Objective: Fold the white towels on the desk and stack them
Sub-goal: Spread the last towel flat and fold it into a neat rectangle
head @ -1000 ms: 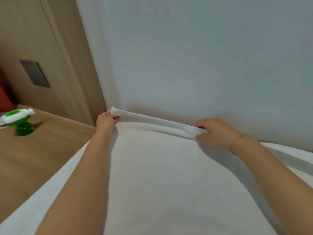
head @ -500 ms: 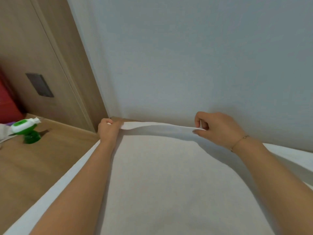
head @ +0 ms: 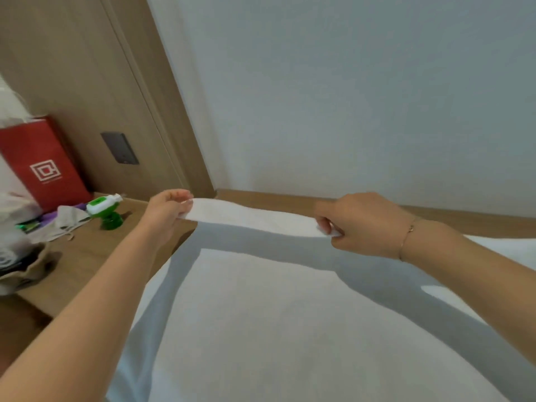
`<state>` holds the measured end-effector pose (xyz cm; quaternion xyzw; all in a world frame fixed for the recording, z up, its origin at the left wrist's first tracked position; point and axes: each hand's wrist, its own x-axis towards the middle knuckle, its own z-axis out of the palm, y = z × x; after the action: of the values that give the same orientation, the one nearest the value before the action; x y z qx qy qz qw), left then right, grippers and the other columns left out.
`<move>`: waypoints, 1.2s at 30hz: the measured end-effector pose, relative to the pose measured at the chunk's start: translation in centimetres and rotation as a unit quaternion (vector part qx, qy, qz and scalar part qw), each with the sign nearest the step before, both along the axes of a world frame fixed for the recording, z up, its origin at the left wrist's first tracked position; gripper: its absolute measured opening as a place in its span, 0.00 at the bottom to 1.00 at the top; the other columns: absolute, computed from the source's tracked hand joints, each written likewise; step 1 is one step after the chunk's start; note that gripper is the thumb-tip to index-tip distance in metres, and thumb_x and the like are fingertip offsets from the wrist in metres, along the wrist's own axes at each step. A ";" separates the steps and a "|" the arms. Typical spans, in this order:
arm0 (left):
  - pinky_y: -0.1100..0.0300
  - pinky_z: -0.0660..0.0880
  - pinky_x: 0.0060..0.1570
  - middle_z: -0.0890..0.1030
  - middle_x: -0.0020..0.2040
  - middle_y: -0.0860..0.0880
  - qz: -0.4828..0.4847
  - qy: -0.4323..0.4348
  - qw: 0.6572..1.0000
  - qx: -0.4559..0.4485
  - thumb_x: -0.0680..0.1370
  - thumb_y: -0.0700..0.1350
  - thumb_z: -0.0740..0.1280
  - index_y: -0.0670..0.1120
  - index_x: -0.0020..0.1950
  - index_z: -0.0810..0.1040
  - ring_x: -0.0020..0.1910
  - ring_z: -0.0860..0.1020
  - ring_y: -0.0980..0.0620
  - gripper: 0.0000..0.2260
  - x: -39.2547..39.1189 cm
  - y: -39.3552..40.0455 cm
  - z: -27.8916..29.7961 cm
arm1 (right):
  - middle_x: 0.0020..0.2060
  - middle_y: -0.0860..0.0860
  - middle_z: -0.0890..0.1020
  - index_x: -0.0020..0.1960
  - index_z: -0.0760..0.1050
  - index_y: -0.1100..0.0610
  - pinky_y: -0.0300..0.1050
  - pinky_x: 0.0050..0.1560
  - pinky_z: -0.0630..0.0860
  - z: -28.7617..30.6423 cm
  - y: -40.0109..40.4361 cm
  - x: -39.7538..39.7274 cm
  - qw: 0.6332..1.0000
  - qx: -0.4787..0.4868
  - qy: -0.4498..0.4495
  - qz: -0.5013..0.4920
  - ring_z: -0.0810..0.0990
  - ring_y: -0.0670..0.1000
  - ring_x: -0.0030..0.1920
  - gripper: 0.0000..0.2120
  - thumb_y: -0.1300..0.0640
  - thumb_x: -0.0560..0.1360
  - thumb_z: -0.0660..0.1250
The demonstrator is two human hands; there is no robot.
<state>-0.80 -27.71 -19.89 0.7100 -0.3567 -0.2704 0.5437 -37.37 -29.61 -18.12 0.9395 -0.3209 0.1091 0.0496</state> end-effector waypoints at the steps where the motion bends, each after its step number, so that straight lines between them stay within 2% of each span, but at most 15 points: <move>1: 0.61 0.75 0.49 0.79 0.55 0.45 -0.007 -0.002 1.000 0.006 0.78 0.32 0.66 0.41 0.57 0.77 0.54 0.77 0.49 0.10 0.1 1.2 -0.7 | 0.36 0.44 0.72 0.47 0.66 0.45 0.43 0.34 0.58 -0.6 1.2 0.2 1.000 0.010 0.011 0.010 0.73 0.51 0.41 0.08 0.56 0.72 0.63; 3: 0.60 0.75 0.49 0.80 0.57 0.42 -0.005 -0.001 1.000 0.006 0.79 0.31 0.65 0.38 0.60 0.77 0.50 0.78 0.49 0.11 0.2 3.2 -2.7 | 0.36 0.45 0.71 0.52 0.67 0.47 0.44 0.37 0.58 -2.2 3.2 0.7 0.999 0.024 0.030 0.027 0.75 0.53 0.44 0.09 0.56 0.73 0.62; 6: 0.56 0.76 0.52 0.79 0.59 0.37 0.048 -0.001 0.999 0.004 0.78 0.32 0.67 0.36 0.62 0.76 0.47 0.77 0.48 0.13 0.1 5.1 -5.6 | 0.33 0.46 0.68 0.60 0.65 0.48 0.45 0.38 0.60 -5.3 5.2 1.3 0.997 0.043 0.034 0.046 0.74 0.56 0.40 0.15 0.56 0.75 0.60; 8: 0.53 0.75 0.54 0.80 0.58 0.37 0.076 -0.009 0.997 -0.009 0.77 0.34 0.69 0.37 0.60 0.77 0.50 0.77 0.46 0.12 0.1 6.1 -7.1 | 0.38 0.47 0.75 0.63 0.64 0.48 0.45 0.38 0.64 -7.1 6.2 1.5 0.998 0.040 0.022 0.053 0.77 0.56 0.41 0.14 0.54 0.78 0.57; 10: 0.56 0.73 0.52 0.81 0.55 0.41 0.086 -0.088 0.992 -0.024 0.77 0.36 0.70 0.39 0.58 0.78 0.51 0.77 0.48 0.10 0.3 6.6 -8.0 | 0.41 0.48 0.79 0.62 0.68 0.49 0.46 0.39 0.69 -8.1 7.0 1.5 0.998 0.033 -0.018 0.057 0.78 0.55 0.41 0.12 0.52 0.80 0.54; 12: 0.59 0.71 0.52 0.82 0.53 0.46 0.091 -0.155 0.983 -0.030 0.78 0.38 0.68 0.42 0.56 0.80 0.51 0.77 0.50 0.08 0.1 6.6 -8.4 | 0.38 0.47 0.81 0.60 0.76 0.50 0.45 0.35 0.73 -8.5 7.8 1.7 0.997 -0.008 -0.044 0.068 0.80 0.54 0.35 0.11 0.52 0.80 0.60; 15: 0.63 0.69 0.47 0.82 0.49 0.49 0.114 -0.175 0.977 -0.042 0.79 0.38 0.66 0.44 0.53 0.81 0.47 0.77 0.54 0.06 -0.2 6.4 -8.5 | 0.29 0.47 0.79 0.52 0.83 0.55 0.41 0.23 0.70 -9.4 8.2 1.9 0.985 -0.098 -0.111 0.083 0.75 0.52 0.24 0.10 0.56 0.71 0.73; 17: 0.67 0.69 0.44 0.81 0.48 0.50 0.128 -0.166 0.976 -0.060 0.78 0.38 0.66 0.45 0.53 0.81 0.46 0.76 0.56 0.06 -0.2 6.4 -8.5 | 0.28 0.48 0.79 0.51 0.84 0.56 0.41 0.23 0.69 -9.7 8.1 1.9 0.979 -0.120 -0.136 0.093 0.75 0.52 0.24 0.10 0.57 0.71 0.74; 21: 0.61 0.71 0.52 0.79 0.52 0.51 0.149 -0.162 0.975 -0.036 0.78 0.40 0.68 0.45 0.58 0.79 0.51 0.76 0.52 0.09 0.0 6.4 -8.5 | 0.30 0.48 0.79 0.51 0.84 0.55 0.41 0.25 0.69 -9.8 8.1 1.8 0.979 -0.099 -0.155 0.085 0.76 0.52 0.26 0.11 0.58 0.68 0.76; 25: 0.53 0.75 0.56 0.80 0.51 0.46 0.158 -0.070 0.985 -0.010 0.81 0.46 0.65 0.44 0.55 0.78 0.51 0.78 0.48 0.08 1.1 6.9 -7.6 | 0.32 0.46 0.76 0.53 0.83 0.53 0.41 0.27 0.68 -9.7 8.1 1.5 0.985 -0.056 -0.144 0.074 0.75 0.50 0.30 0.15 0.58 0.67 0.76; 28: 0.57 0.80 0.43 0.79 0.42 0.44 0.202 0.114 0.973 0.017 0.83 0.45 0.60 0.44 0.42 0.74 0.38 0.79 0.48 0.11 2.7 7.6 -5.7 | 0.33 0.46 0.75 0.56 0.82 0.54 0.39 0.29 0.65 -9.7 7.9 1.6 0.987 -0.048 -0.131 0.082 0.74 0.49 0.31 0.17 0.57 0.67 0.76; 29: 0.59 0.81 0.40 0.79 0.41 0.43 0.192 0.137 0.971 0.037 0.83 0.43 0.61 0.43 0.41 0.74 0.37 0.79 0.48 0.11 3.0 8.1 -5.6 | 0.33 0.46 0.76 0.57 0.81 0.55 0.39 0.30 0.64 -9.6 7.9 1.6 0.988 -0.049 -0.122 0.083 0.75 0.49 0.31 0.19 0.57 0.66 0.76; 31: 0.56 0.80 0.46 0.81 0.41 0.42 0.150 0.080 0.983 0.077 0.81 0.43 0.63 0.42 0.41 0.78 0.38 0.79 0.47 0.10 3.2 9.1 -6.1 | 0.35 0.46 0.77 0.61 0.80 0.55 0.39 0.32 0.66 -9.6 8.0 1.6 0.990 -0.037 -0.113 0.072 0.76 0.49 0.33 0.21 0.57 0.67 0.74; 33: 0.53 0.75 0.48 0.81 0.41 0.44 0.106 -0.036 0.989 0.097 0.80 0.47 0.66 0.43 0.41 0.81 0.40 0.77 0.47 0.11 2.8 9.8 -7.0 | 0.36 0.45 0.77 0.67 0.75 0.56 0.39 0.34 0.68 -9.4 8.4 1.5 0.992 -0.016 -0.110 0.054 0.75 0.48 0.35 0.25 0.57 0.70 0.70; 36: 0.58 0.71 0.38 0.79 0.40 0.49 0.065 -0.179 0.970 0.152 0.77 0.55 0.69 0.45 0.43 0.79 0.39 0.75 0.52 0.13 1.7 9.2 -7.1 | 0.38 0.44 0.75 0.72 0.68 0.53 0.40 0.38 0.65 -9.2 8.6 1.4 0.994 0.018 -0.105 0.006 0.71 0.47 0.38 0.27 0.52 0.74 0.62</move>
<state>0.88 -18.50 -26.98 0.8426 -0.3562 -0.1546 0.3733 -35.97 -20.98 -27.35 0.9256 -0.3202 0.2018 -0.0018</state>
